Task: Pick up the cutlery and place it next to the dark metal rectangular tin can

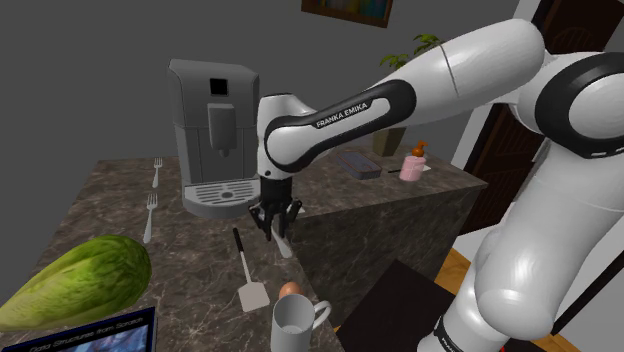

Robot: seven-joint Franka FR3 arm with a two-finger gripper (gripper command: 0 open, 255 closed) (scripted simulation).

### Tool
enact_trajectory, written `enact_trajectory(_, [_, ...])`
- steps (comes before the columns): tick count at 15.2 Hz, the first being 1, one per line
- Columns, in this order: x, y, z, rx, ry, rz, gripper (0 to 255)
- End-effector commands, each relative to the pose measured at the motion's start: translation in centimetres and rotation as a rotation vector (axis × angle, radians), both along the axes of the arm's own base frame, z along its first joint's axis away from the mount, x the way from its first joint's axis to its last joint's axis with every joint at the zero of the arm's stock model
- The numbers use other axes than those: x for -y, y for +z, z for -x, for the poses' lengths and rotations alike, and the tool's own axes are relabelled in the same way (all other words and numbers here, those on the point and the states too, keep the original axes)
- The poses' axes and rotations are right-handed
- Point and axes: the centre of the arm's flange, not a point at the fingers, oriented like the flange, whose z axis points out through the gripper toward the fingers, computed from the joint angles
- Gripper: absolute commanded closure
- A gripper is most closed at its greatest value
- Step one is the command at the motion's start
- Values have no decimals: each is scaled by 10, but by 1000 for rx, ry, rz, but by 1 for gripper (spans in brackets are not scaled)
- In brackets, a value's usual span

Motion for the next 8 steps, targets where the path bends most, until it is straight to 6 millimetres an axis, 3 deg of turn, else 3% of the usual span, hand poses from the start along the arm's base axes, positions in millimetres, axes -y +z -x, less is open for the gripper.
enact_trajectory(1, [1, 10, 1, 0, 0, 0, 255])
enact_trajectory(7, [1, 41, 1, 0, 0, 0, 255])
enact_trajectory(8, [14, 41, 1, 0, 0, 0, 255])
